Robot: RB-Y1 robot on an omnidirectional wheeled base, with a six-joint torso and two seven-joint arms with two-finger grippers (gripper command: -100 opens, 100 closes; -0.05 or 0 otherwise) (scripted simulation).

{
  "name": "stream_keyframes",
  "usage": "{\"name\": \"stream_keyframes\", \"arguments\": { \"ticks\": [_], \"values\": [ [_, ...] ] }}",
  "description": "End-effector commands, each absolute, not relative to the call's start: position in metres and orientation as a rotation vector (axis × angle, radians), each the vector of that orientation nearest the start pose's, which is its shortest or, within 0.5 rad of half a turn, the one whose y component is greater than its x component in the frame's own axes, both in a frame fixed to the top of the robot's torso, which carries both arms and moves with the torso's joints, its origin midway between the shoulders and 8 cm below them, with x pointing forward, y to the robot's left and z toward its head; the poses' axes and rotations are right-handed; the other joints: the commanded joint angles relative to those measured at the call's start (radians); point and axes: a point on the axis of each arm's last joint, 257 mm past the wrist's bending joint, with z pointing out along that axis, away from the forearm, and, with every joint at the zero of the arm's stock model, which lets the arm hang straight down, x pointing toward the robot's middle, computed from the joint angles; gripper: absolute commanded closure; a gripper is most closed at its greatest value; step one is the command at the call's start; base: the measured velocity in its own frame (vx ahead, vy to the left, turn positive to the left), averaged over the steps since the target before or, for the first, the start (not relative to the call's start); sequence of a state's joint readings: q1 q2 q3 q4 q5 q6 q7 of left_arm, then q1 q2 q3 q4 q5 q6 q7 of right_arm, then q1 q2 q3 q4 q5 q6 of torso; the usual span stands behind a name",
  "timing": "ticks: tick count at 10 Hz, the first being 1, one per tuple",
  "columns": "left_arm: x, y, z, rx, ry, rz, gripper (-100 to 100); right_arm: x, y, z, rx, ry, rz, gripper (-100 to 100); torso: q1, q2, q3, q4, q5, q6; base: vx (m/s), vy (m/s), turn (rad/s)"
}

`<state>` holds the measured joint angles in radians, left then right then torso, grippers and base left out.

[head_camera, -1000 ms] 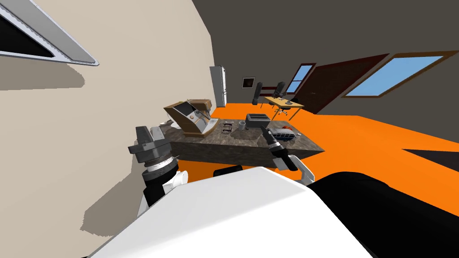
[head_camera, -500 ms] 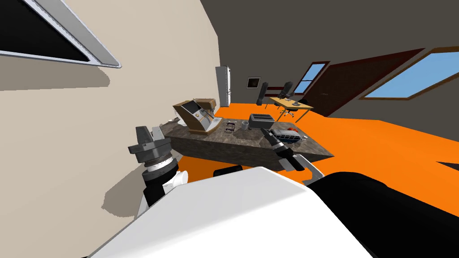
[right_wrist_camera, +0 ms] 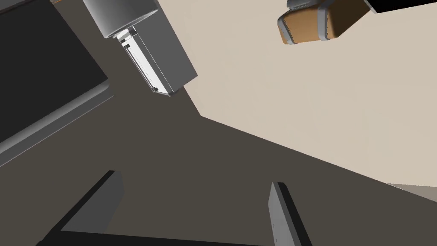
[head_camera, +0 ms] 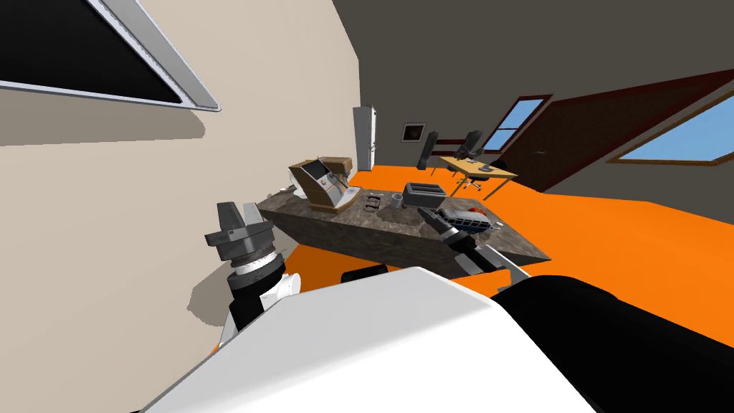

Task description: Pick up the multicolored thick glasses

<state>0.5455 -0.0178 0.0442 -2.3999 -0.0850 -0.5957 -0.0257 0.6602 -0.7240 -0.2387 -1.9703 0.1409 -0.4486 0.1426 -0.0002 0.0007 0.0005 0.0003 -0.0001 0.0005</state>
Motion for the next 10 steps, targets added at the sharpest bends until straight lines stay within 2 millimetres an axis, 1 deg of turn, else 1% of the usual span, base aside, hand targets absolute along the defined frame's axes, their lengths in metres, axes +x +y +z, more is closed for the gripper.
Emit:
{"name": "stream_keyframes", "arguments": {
  "ticks": [1,2,3,4,5,6,7,8,9,10],
  "values": [
    [0.297,0.276,0.078,-0.457,0.538,-1.199,0,0.358,-0.402,-0.137,0.155,1.541,0.544,-100,0.0,0.0,0.0,0.0,0.0,0.0,-0.015,0.018,0.143],
    [0.297,0.276,0.078,-0.457,0.538,-1.199,0,0.359,-0.401,-0.136,0.139,1.549,0.542,-100,0.0,0.0,0.0,0.0,0.0,0.0,-0.013,0.016,0.101],
    [0.297,0.276,0.078,-0.457,0.538,-1.199,0,0.356,-0.411,-0.146,0.112,1.594,0.503,-100,0.0,0.0,0.0,0.0,0.0,0.0,-0.011,0.023,0.213],
    [0.297,0.276,0.078,-0.457,0.538,-1.199,0,0.357,-0.41,-0.145,0.094,1.602,0.5,-100,0.001,-0.001,0.0,0.0,0.0,-0.001,-0.009,0.017,0.109],
    [0.297,0.276,0.078,-0.457,0.538,-1.199,0,0.353,-0.421,-0.156,0.068,1.648,0.462,-100,0.001,-0.001,0.0,0.0,0.0,0.0,-0.007,0.031,0.217],
    [0.297,0.276,0.078,-0.457,0.538,-1.199,0,0.355,-0.42,-0.154,0.049,1.656,0.46,-100,0.001,-0.001,-0.001,0.0,0.0,-0.001,0.001,0.026,0.083],
    [0.297,0.276,0.078,-0.457,0.538,-1.199,0,0.351,-0.431,-0.165,0.026,1.703,0.423,-100,0.001,-0.001,-0.001,0.0,0.0,0.0,0.007,0.037,0.167],
    [0.297,0.276,0.078,-0.457,0.538,-1.199,0,0.352,-0.43,-0.164,0.007,1.71,0.42,-100,0.002,-0.002,-0.001,0.0,0.0,-0.001,0.012,0.028,0.116],
    [0.297,0.276,0.078,-0.457,0.538,-1.199,0,0.348,-0.441,-0.174,-0.02,1.76,0.383,-100,0.001,-0.002,-0.001,0.0,0.0,0.0,0.018,0.035,0.244],
    [0.297,0.276,0.078,-0.457,0.538,-1.199,0,0.349,-0.441,-0.173,-0.034,1.765,0.381,-100,0.002,-0.003,-0.002,-0.001,0.0,-0.001,0.014,0.025,0.083]
  ]
}}
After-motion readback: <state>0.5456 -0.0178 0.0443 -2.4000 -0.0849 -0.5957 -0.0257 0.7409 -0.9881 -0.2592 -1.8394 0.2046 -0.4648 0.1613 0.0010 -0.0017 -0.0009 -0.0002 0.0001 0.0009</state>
